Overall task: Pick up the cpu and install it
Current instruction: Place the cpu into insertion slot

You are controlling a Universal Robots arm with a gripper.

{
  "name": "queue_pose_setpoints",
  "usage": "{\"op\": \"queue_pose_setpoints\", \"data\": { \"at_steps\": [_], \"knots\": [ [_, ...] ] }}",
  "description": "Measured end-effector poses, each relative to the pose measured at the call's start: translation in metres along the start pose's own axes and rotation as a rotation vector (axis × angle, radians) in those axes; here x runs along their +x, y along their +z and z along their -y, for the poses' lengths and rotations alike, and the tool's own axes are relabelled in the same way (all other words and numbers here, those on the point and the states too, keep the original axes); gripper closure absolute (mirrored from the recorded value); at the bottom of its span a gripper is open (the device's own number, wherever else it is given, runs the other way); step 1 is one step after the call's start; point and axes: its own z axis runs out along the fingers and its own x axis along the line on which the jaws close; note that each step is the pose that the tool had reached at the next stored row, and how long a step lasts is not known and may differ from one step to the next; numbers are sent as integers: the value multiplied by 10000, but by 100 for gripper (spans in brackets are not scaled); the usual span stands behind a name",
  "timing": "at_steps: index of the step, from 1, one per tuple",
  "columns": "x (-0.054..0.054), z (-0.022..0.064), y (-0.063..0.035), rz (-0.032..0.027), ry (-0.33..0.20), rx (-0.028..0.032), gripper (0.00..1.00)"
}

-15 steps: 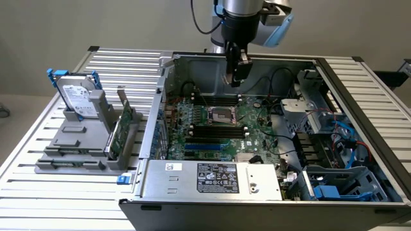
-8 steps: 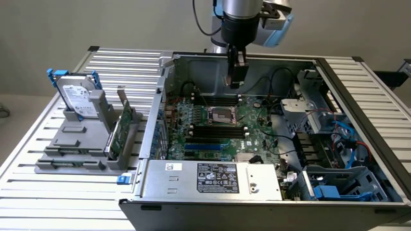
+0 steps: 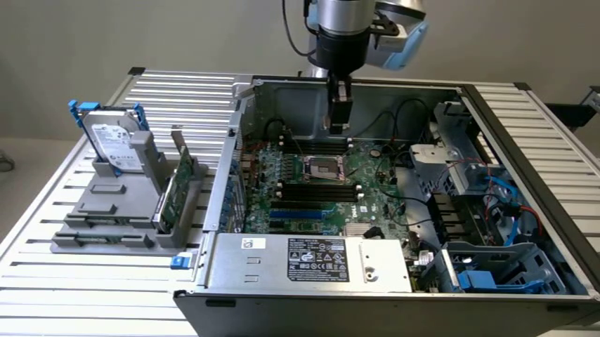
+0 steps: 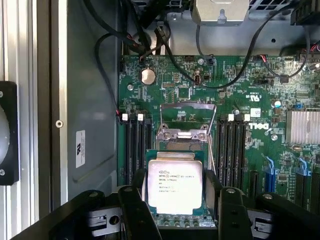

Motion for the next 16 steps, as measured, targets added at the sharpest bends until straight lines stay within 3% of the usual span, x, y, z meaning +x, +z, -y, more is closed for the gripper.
{"op": "queue_pose_setpoints", "data": {
  "at_steps": [5, 7, 12, 16],
  "knots": [
    [42, 88, 88, 160, 208, -11, 45],
    [42, 118, 122, 188, 275, -12, 45],
    [18, 142, 208, 191, 381, -17, 45],
    [-49, 144, 254, 122, 385, -14, 45]
  ]
}}
